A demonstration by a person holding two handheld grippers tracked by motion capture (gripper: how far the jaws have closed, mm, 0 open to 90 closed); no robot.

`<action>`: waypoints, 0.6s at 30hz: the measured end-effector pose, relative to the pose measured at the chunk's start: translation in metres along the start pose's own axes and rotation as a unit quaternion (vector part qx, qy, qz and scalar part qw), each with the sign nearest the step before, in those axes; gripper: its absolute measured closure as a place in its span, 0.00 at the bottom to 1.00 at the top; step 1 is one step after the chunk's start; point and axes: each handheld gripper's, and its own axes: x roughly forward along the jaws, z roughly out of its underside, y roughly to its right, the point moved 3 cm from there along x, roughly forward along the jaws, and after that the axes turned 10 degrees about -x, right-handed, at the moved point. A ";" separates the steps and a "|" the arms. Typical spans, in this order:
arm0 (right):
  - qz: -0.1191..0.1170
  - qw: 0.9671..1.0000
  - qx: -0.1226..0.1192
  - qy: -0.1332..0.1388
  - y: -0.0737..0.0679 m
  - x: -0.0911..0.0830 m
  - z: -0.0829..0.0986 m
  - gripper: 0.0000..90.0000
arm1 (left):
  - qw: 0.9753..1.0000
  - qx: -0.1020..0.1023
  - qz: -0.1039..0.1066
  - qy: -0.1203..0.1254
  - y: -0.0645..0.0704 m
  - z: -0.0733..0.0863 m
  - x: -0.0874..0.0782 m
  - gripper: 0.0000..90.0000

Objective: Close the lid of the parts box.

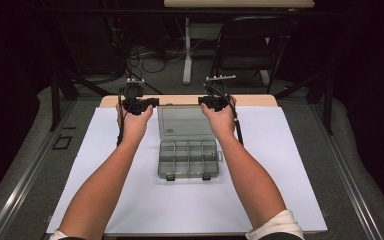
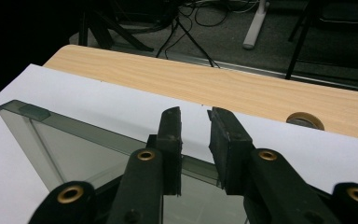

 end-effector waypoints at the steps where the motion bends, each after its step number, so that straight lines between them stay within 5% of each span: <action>1: -0.001 1.000 -0.001 -0.001 0.000 -0.001 0.000 0.82 | 1.000 0.001 0.001 -0.001 0.003 -0.002 0.002 0.87; 18: -0.007 1.000 -0.008 0.011 -0.005 -0.013 0.005 0.81 | 0.998 0.014 0.013 -0.056 0.028 -0.003 0.032 0.93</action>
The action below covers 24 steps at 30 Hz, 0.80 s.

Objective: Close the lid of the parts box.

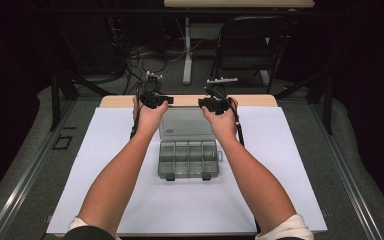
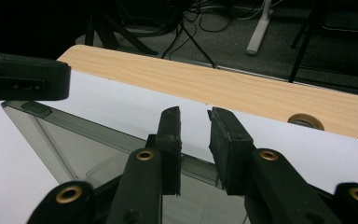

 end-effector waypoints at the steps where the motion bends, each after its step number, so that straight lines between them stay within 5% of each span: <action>1: 0.000 1.000 0.000 0.000 0.000 0.000 0.000 0.81 | 1.000 0.000 0.000 0.000 0.000 0.000 0.000 0.94; 15: -0.018 1.000 0.001 0.004 -0.006 -0.009 0.003 0.79 | 1.000 0.025 0.013 -0.012 0.010 0.012 0.001 1.00; 24: -0.049 0.998 -0.025 0.022 -0.021 -0.029 -0.001 0.84 | 0.999 0.040 0.014 -0.013 0.014 0.016 0.001 1.00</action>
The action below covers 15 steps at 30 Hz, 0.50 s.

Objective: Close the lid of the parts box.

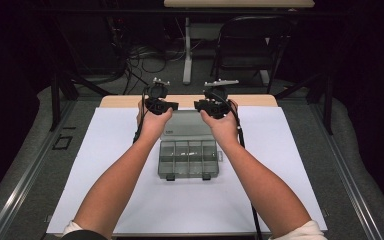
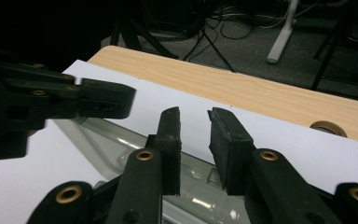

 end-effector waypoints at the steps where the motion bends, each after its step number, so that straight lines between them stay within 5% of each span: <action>1: 0.000 1.000 0.000 0.000 0.000 0.000 0.000 0.84 | 1.000 0.001 0.000 -0.001 0.000 0.000 0.000 1.00; 15: -0.039 0.999 -0.017 -0.029 -0.021 -0.004 0.031 0.96 | 1.000 -0.004 0.014 -0.001 0.002 0.008 0.000 1.00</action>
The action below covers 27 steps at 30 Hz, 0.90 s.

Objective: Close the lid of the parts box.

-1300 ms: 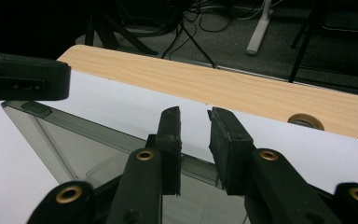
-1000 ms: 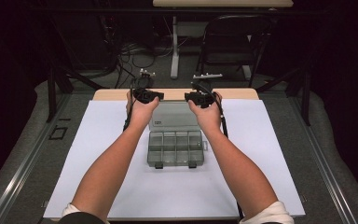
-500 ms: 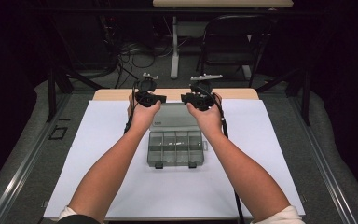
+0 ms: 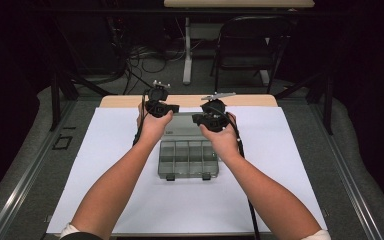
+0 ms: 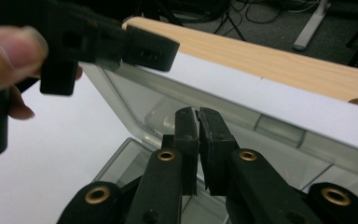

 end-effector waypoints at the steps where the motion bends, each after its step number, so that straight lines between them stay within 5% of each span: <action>1: -0.001 1.000 0.001 -0.001 -0.001 0.002 0.003 0.96 | 1.000 0.000 0.002 -0.002 0.000 0.003 -0.001 1.00; 10: -0.008 1.000 0.004 0.004 -0.012 0.007 0.021 0.97 | 1.000 0.012 0.020 -0.010 0.005 0.017 -0.010 1.00; 17: -0.007 1.000 -0.002 0.016 -0.022 0.000 0.038 0.96 | 0.999 0.041 0.020 -0.006 0.013 0.039 -0.021 1.00; 27: -0.018 1.000 -0.012 0.008 -0.039 -0.004 0.060 0.96 | 0.998 0.043 0.030 -0.017 0.016 0.068 -0.028 1.00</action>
